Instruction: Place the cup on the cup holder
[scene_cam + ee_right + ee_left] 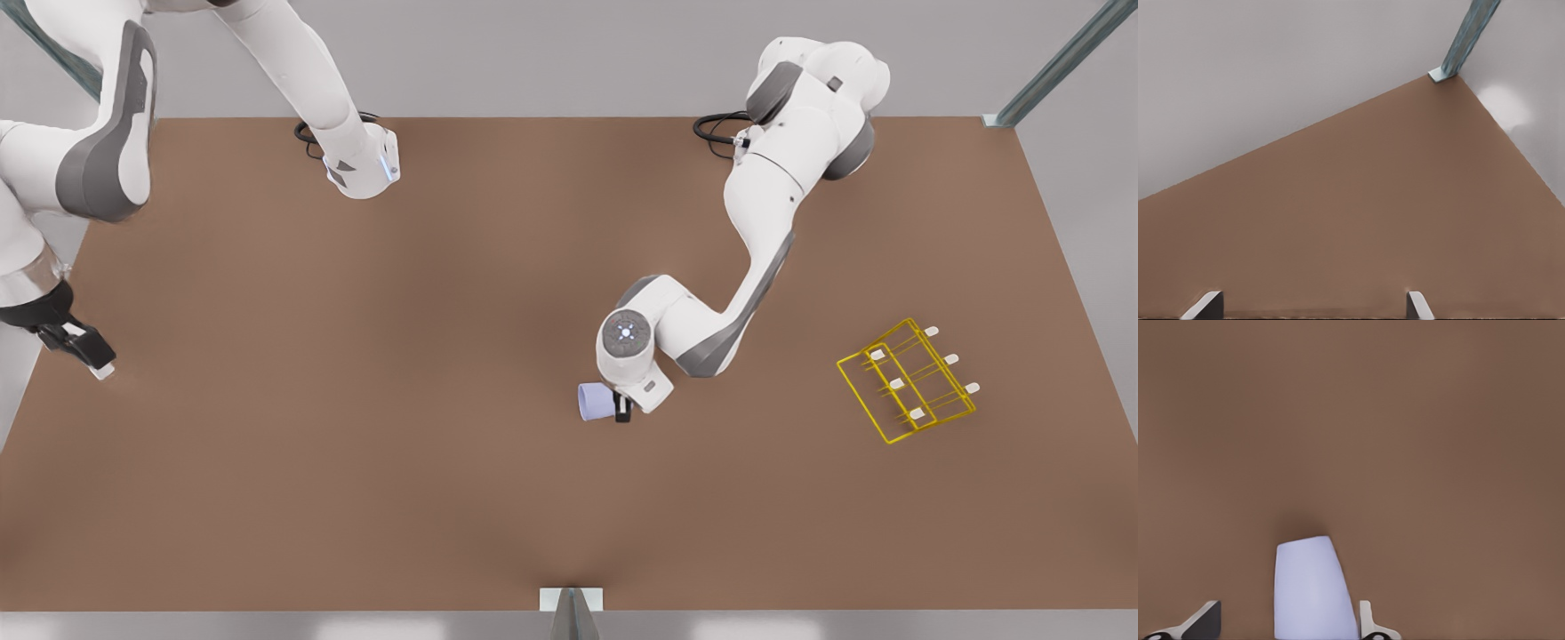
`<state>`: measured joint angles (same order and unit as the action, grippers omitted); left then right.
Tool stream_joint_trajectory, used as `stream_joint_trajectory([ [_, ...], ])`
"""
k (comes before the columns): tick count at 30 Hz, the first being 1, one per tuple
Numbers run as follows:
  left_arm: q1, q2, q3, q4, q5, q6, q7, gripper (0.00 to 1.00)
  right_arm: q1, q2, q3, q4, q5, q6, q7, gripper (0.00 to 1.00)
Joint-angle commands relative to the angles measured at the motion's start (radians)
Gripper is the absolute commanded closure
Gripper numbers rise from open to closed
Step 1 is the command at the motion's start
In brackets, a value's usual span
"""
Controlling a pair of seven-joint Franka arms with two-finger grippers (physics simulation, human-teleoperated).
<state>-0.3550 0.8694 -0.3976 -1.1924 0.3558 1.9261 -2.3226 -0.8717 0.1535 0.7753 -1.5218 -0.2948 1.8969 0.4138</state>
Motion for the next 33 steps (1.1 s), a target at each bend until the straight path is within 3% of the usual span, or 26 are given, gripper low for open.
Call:
stream_joint_trajectory([
  [1, -0.001, 0.022, 0.0, 0.001, 0.009, 0.079, -0.256, 0.0, 0.484, -0.092, -0.52, 0.057, 0.199, -0.51, -0.599, 0.0],
  [2, -0.002, 0.036, 0.0, -0.001, 0.011, 0.106, -0.285, 0.0, 0.651, -0.132, -0.691, 0.052, 0.246, -0.515, -0.598, 0.0],
  [5, -0.001, 0.053, 0.0, -0.004, 0.012, 0.109, -0.354, 0.0, 0.648, -0.249, -0.617, -0.075, 0.309, -0.411, -0.563, 0.0],
  [11, -0.019, 0.057, 0.0, -0.044, 0.038, 0.109, -0.379, 0.0, 0.643, -0.195, -0.602, -0.043, 0.325, -0.437, -0.53, 0.0],
  [16, -0.021, 0.06, 0.0, -0.038, 0.037, 0.128, -0.36, 0.0, 0.645, -0.184, -0.537, -0.046, 0.333, -0.464, -0.517, 0.0],
  [33, -0.042, 0.137, 0.0, -0.041, 0.077, 0.209, -0.314, 0.0, 0.612, -0.175, -0.541, -0.046, 0.319, -0.453, -0.521, 0.0],
])
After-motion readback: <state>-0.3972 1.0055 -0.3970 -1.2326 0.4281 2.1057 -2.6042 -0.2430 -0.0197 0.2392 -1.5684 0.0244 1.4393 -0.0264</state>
